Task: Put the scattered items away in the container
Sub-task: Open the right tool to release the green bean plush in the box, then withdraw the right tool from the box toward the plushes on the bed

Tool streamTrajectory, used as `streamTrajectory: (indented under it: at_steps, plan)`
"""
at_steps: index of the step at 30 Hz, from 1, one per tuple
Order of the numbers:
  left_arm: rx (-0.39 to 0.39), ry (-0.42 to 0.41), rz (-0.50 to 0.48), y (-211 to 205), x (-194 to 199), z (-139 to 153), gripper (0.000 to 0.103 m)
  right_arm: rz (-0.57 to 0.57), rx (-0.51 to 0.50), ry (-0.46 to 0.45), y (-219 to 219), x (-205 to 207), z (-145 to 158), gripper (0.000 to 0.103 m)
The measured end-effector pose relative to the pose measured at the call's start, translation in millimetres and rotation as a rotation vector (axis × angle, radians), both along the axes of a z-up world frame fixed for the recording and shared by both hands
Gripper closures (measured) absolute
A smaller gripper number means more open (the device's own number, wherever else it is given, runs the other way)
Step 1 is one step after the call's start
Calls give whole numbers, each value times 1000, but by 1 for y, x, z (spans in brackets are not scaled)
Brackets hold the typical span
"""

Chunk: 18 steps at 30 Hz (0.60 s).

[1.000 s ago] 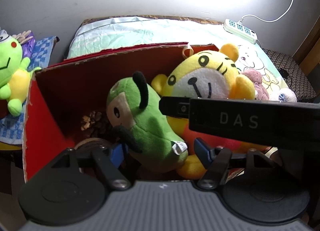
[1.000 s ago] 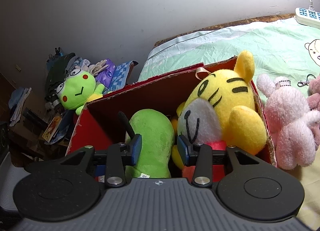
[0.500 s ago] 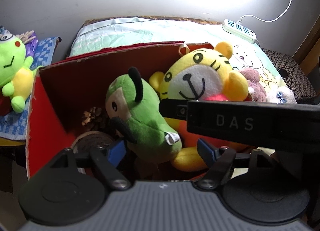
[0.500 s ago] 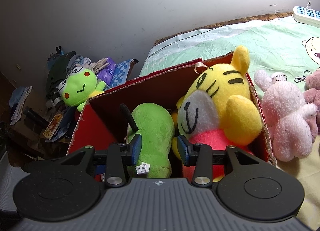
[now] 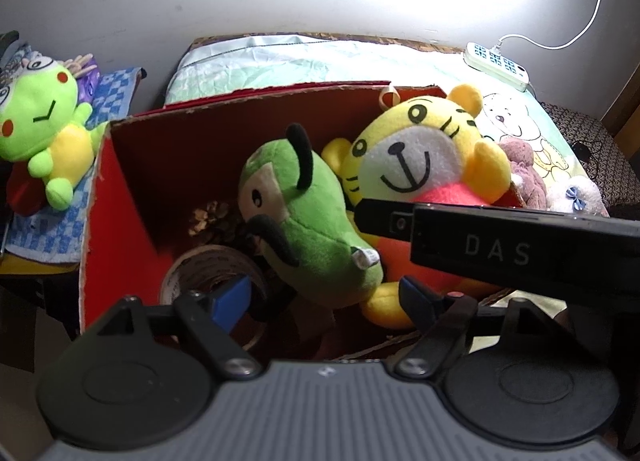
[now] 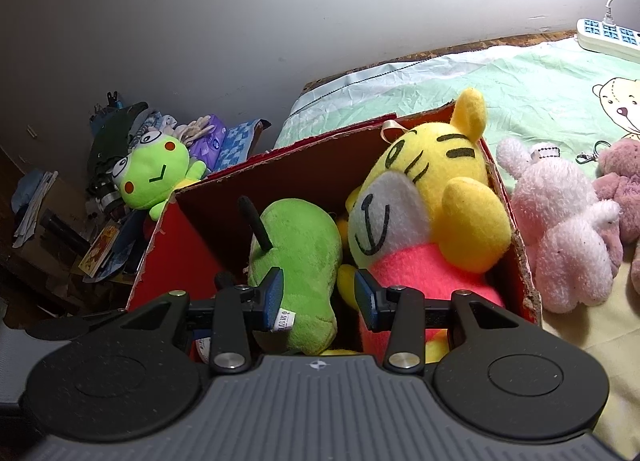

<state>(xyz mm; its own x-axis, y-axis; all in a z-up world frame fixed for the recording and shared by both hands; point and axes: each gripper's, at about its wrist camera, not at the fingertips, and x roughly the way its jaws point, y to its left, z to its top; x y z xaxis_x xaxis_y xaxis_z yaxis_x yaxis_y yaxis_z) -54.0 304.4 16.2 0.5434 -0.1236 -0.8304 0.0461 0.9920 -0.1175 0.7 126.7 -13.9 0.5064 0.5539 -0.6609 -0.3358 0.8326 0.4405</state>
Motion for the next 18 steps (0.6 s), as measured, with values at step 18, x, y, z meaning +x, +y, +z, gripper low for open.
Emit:
streamTrajectory:
  at_steps: [18]
  plan:
    - [58,-33,73,8,-16,13,16,-33,-30,-71,-1,-20,14,59]
